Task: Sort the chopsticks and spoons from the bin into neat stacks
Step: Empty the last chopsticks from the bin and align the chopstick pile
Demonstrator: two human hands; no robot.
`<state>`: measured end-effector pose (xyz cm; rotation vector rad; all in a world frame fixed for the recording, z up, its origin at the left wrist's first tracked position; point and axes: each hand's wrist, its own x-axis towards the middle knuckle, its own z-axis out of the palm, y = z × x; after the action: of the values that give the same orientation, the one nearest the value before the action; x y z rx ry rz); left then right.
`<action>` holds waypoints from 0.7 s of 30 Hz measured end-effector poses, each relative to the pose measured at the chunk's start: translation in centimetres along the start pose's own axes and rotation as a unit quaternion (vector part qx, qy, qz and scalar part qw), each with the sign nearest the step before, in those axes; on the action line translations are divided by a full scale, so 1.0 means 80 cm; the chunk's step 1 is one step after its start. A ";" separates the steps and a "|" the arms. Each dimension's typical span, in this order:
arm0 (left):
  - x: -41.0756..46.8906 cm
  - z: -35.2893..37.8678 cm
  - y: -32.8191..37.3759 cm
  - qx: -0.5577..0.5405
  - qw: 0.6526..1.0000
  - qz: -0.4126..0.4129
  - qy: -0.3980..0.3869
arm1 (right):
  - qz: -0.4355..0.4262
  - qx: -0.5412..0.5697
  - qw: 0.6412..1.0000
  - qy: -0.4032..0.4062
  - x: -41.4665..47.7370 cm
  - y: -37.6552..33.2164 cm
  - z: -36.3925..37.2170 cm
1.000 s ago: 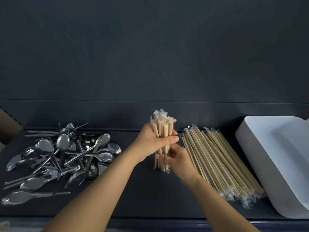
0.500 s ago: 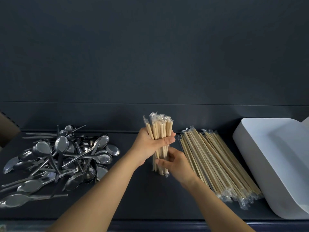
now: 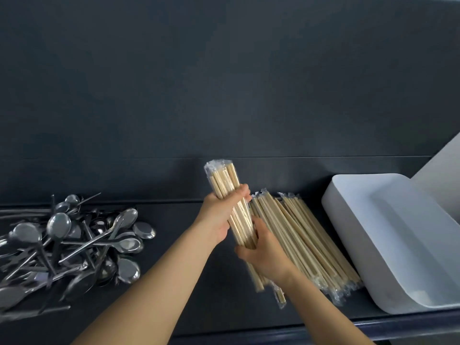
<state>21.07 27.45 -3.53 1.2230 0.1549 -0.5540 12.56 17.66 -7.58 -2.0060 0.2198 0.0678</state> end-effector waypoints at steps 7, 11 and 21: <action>0.008 0.014 -0.042 0.085 0.994 -0.053 -0.033 | 0.146 -0.085 0.983 0.072 -0.007 0.035 -0.015; 0.021 0.008 -0.078 0.233 0.969 -0.067 -0.045 | 0.164 -0.168 0.970 0.069 -0.003 0.038 -0.014; 0.039 0.004 -0.105 0.438 0.896 -0.043 -0.050 | 0.060 -0.347 0.934 0.063 -0.003 0.039 0.005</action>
<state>19.62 24.24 -11.79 2.0665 -0.1544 -0.8009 11.75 16.76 -10.46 -2.7045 0.4492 0.1057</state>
